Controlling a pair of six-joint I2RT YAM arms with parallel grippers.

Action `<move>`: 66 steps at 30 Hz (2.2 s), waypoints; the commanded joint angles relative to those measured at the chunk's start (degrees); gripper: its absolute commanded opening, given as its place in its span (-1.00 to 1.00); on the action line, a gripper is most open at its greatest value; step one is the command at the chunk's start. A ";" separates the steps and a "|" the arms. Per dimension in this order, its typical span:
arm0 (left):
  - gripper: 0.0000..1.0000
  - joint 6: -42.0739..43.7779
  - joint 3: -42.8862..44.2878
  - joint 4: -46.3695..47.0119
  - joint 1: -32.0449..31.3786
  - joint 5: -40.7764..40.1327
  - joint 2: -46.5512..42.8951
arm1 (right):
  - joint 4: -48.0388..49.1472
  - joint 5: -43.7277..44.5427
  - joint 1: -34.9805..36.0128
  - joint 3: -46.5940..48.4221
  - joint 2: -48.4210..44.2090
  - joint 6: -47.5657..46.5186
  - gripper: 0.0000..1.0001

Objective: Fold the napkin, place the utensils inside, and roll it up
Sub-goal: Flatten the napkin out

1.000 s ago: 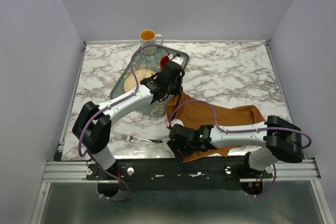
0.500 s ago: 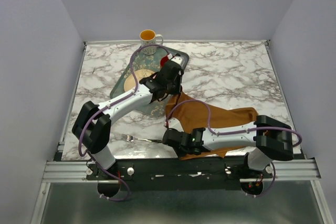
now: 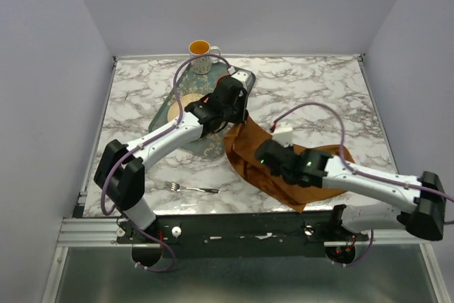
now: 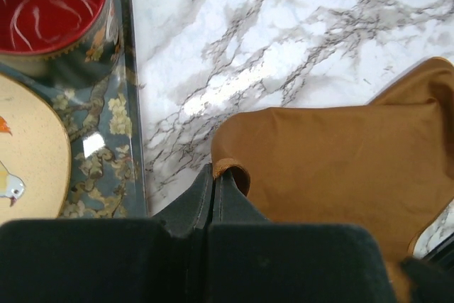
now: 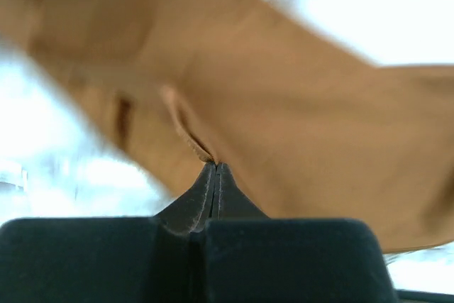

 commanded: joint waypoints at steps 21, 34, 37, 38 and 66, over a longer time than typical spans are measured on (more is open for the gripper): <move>-1.00 20.34 13.93 7.32 -3.71 7.58 -33.42 | 5.39 -19.09 -15.98 48.76 -20.97 -52.67 -0.99; -1.00 7.10 17.52 5.13 -3.88 8.49 -22.45 | 11.54 24.89 -17.03 35.60 -22.40 -54.34 -0.99; -1.00 4.17 22.16 -0.58 -3.88 7.42 -13.58 | 10.93 19.35 -29.30 31.55 -18.09 -52.07 -0.99; -1.00 2.95 23.14 -2.68 -3.88 6.12 -11.38 | 4.57 15.29 -34.39 31.10 -15.98 -49.45 -0.99; -0.27 18.57 58.92 5.03 1.39 -14.63 44.35 | 15.51 -13.04 -66.08 68.58 48.80 -51.97 -0.07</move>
